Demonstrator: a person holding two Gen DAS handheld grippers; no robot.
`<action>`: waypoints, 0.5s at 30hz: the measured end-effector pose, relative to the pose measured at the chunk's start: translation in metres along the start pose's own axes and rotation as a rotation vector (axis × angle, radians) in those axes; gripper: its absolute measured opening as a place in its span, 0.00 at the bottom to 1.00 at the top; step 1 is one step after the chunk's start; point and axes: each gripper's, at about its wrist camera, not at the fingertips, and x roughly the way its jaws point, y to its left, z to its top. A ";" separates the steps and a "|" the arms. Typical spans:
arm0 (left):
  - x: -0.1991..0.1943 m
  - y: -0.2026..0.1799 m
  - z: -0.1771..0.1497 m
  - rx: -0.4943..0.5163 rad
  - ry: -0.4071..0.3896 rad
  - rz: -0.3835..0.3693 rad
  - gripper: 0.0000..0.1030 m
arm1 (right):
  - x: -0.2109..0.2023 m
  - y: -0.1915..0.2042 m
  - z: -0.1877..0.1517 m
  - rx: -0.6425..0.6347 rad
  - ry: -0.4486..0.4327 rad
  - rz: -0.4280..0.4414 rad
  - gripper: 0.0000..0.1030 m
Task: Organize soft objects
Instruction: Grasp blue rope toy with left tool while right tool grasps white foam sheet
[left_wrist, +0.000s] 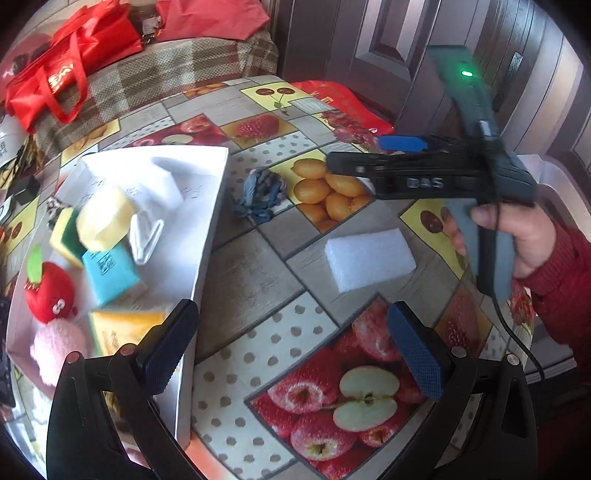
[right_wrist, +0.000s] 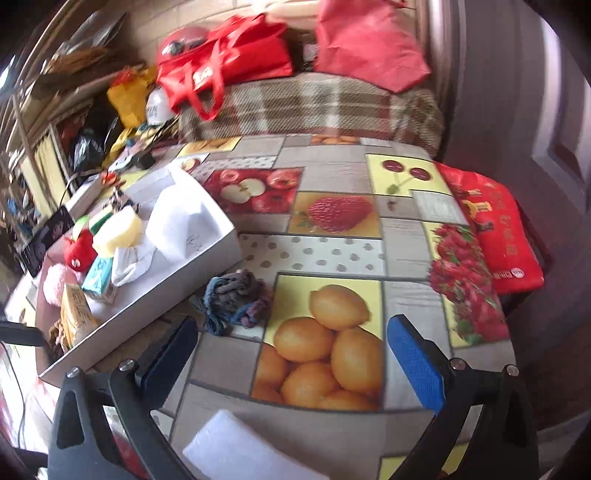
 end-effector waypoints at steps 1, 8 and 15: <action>0.007 -0.001 0.011 -0.001 -0.005 -0.009 1.00 | -0.015 -0.011 -0.005 0.048 -0.028 -0.006 1.00; 0.065 -0.007 0.088 0.088 -0.007 -0.046 0.99 | -0.083 -0.051 -0.042 0.220 -0.125 -0.034 1.00; 0.125 -0.014 0.110 0.144 0.055 -0.005 0.99 | -0.102 -0.071 -0.070 0.314 -0.129 -0.054 1.00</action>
